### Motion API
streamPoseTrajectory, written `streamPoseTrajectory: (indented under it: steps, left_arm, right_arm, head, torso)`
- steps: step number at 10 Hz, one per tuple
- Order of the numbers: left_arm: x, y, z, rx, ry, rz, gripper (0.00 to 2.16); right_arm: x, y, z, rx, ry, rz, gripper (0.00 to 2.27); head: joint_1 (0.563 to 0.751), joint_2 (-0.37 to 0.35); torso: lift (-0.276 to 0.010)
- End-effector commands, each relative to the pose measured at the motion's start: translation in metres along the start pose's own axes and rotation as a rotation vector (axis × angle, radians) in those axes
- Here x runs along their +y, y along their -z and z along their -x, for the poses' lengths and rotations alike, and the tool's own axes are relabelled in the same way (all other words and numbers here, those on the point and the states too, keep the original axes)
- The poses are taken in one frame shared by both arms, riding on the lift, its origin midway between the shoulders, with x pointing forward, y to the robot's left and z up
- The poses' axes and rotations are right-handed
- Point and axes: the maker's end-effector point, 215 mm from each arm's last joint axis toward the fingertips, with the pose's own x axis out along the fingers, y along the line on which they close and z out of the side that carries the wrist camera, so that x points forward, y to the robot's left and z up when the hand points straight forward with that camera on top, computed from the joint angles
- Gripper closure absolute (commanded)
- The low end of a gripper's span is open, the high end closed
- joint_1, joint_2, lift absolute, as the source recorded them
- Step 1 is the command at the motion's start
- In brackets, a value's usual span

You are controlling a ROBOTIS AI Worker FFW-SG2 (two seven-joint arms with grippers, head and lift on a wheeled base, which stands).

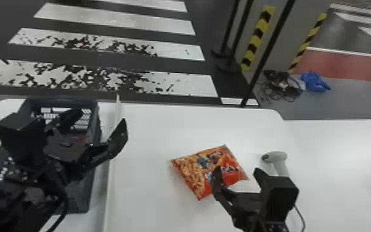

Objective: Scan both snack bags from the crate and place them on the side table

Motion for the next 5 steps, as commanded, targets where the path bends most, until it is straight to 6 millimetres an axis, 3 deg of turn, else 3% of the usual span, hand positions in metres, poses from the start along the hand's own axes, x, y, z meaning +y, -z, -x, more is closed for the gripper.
streamPoseTrajectory:
  steps: [1,3,4,5]
  left_arm:
    - [0.024,-0.008,0.023,-0.016,-0.053,-0.043,0.02]
    - [0.05,-0.018,0.049,-0.059,-0.106,-0.07,0.02]
    - [0.06,-0.017,0.059,-0.064,-0.124,-0.075,0.02]
    - [0.068,-0.015,0.069,-0.068,-0.143,-0.077,0.02]
  right_arm:
    - [-0.002,-0.002,-0.007,-0.001,0.001,-0.017,0.08]
    - [-0.021,0.011,-0.023,0.042,0.016,-0.055,0.08]
    - [-0.02,0.032,-0.032,0.112,-0.02,-0.078,0.08]
    - [-0.031,0.039,-0.044,0.137,-0.022,-0.109,0.08]
  head:
    - [0.695,-0.175]
    - [0.695,-0.135]
    - [0.695,-0.121]
    - [0.695,-0.105]
  torso:
    - [-0.098]
    - [-0.098]
    - [-0.098]
    - [-0.098]
